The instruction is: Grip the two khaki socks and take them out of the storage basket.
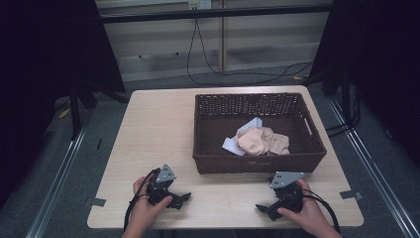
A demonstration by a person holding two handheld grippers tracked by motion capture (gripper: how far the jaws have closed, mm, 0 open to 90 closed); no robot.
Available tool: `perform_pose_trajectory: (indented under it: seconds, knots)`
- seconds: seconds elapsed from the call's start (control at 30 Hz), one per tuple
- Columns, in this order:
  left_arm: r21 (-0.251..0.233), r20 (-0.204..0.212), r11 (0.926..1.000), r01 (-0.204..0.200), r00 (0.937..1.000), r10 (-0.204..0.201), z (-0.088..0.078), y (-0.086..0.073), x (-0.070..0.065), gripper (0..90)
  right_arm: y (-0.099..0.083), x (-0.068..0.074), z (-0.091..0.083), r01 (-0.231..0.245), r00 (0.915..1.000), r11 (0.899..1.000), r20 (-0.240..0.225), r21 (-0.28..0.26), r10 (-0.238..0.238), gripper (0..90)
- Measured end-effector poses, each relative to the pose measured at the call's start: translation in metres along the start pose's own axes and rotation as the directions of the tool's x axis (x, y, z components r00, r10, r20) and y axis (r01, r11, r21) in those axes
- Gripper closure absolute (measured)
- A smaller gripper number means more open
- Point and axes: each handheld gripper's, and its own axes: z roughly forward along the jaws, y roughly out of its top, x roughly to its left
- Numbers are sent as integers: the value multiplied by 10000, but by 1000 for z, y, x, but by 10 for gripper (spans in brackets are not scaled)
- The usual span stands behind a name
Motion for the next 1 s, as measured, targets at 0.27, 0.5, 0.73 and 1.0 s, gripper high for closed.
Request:
perform_pose_trajectory:
  seconds: [0.27,0.5,0.73,1.0]
  knots:
    - [67,18,10000,-18,10000,18,0,0,0,0,1,1,0,-78,9999,10000,98,53,77,0]
    - [30,20,10000,-7,10000,7,0,0,0,0,13,3,1,109,9999,9951,-36,981,-106,3]
    - [-2,12,10000,-5,10000,5,0,0,0,0,21,4,1,397,9983,9818,-494,1858,-310,9]
    - [-4,12,10000,-4,10000,4,0,0,0,0,35,3,0,395,9960,9507,-879,3076,-129,25]
